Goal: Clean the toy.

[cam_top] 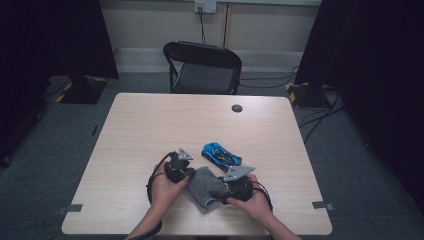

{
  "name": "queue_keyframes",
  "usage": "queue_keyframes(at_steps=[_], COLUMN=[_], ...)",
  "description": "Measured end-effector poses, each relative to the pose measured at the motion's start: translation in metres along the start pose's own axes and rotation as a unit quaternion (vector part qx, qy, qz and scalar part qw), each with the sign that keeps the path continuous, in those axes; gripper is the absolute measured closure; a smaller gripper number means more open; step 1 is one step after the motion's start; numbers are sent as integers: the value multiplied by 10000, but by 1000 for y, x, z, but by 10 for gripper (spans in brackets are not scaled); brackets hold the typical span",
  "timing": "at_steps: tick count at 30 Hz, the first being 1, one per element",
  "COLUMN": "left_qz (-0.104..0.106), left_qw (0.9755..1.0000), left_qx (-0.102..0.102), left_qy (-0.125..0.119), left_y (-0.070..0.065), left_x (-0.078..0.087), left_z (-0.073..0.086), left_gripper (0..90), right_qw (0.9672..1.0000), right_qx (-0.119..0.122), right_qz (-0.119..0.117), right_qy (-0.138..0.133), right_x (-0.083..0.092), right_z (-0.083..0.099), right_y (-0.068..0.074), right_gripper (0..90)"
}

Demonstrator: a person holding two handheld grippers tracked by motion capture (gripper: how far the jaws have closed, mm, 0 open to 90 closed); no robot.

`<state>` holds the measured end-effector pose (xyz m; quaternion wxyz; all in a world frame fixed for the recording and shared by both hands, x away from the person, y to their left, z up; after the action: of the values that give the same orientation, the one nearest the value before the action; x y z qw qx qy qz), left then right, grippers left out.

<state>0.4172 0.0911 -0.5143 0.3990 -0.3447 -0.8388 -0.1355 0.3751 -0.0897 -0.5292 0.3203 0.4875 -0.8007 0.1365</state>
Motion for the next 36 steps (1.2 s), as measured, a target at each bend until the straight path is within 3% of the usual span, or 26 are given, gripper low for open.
queue_keyframes(at_steps=[2,6,10,11,13,15,17,20,22,24,29,36], left_qz=[28,38,60,50,-20,-61,-91,-15,-14,6,110,166], left_qw=[10000,10000,9997,9997,9995,9992,9988,9978,9972,9972,9970,9965], left_qx=[87,55,85,75,67,100,61,28,-129,-135,-61,-216], left_qy=[-14,-69,-202,-241,-317,-390,-469,-667,-733,-740,-765,-787], left_y=[4,1,1,2,5,7,9,9,10,10,13,9], left_x=[0,3,10,12,18,18,20,18,18,17,18,14], left_z=[0,-2,-5,-5,-7,-7,-8,-10,-11,-11,-14,-19], left_gripper=[864,849,782,719,695,617,590,464,418,368,322,311], right_qw=[10000,10000,9998,9994,9990,9989,9990,9992,9994,10000,9999,9998], right_qx=[-12,-26,-109,-142,-81,-36,-24,-106,-111,40,77,92], right_qz=[35,69,111,175,220,223,19,-249,-225,-48,-71,59], right_qy=[4,11,-112,-278,-376,-399,-449,-305,-222,56,135,150], right_x=[1,2,6,11,15,16,14,-4,-12,-20,-27,-27], right_z=[2,3,-2,-9,-17,-20,-27,-27,-25,-19,-13,-12], right_y=[1,2,0,0,2,4,12,22,23,21,22,23], right_gripper=[408,409,390,384,377,373,354,327,277,219,213,247])
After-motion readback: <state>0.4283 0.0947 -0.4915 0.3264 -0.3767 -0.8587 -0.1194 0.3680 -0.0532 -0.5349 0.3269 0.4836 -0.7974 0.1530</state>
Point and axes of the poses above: each handheld gripper's, and its own axes: x roughly backward along the jaws, z roughly out of its underside, y roughly to its left, the point moved 5 cm from there along -x, roughly forward along the jaws, and after that the axes turned 3 degrees about -x, right-handed, at the moved point
